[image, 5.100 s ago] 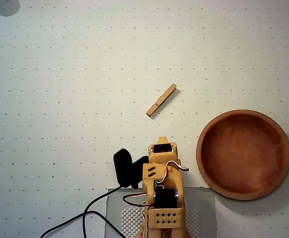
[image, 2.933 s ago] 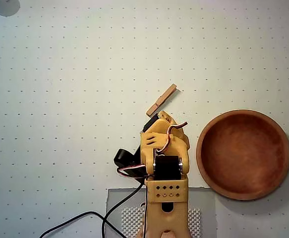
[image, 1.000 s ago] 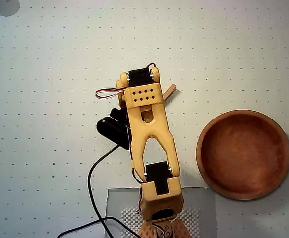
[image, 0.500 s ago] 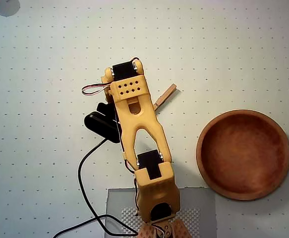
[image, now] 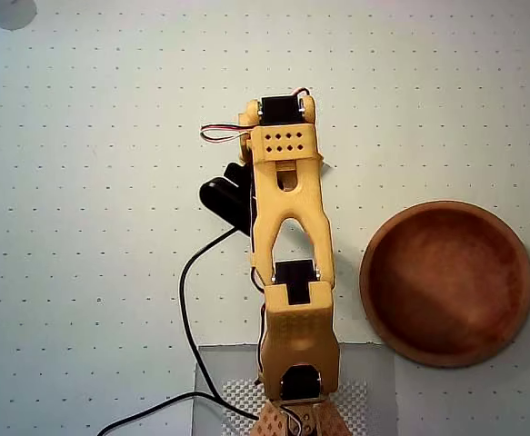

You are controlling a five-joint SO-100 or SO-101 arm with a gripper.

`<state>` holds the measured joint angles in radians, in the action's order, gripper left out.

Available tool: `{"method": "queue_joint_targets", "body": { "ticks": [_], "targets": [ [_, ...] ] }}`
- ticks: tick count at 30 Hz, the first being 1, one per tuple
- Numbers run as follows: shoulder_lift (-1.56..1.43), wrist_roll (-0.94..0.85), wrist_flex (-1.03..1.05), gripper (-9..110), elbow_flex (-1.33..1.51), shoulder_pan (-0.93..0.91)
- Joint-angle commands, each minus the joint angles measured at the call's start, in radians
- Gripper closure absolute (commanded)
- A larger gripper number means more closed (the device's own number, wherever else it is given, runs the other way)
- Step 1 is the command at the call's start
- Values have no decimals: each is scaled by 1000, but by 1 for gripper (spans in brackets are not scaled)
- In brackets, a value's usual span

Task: Grasp a clothespin and put it in the bowl.

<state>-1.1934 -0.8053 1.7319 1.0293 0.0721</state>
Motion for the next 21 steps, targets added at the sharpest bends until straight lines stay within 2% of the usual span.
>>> {"method": "queue_joint_targets", "body": {
  "ticks": [1,21],
  "targets": [
    [18,0,6,73,-120,-5],
    [288,74,0,73,-291,-29]
  ]
}}
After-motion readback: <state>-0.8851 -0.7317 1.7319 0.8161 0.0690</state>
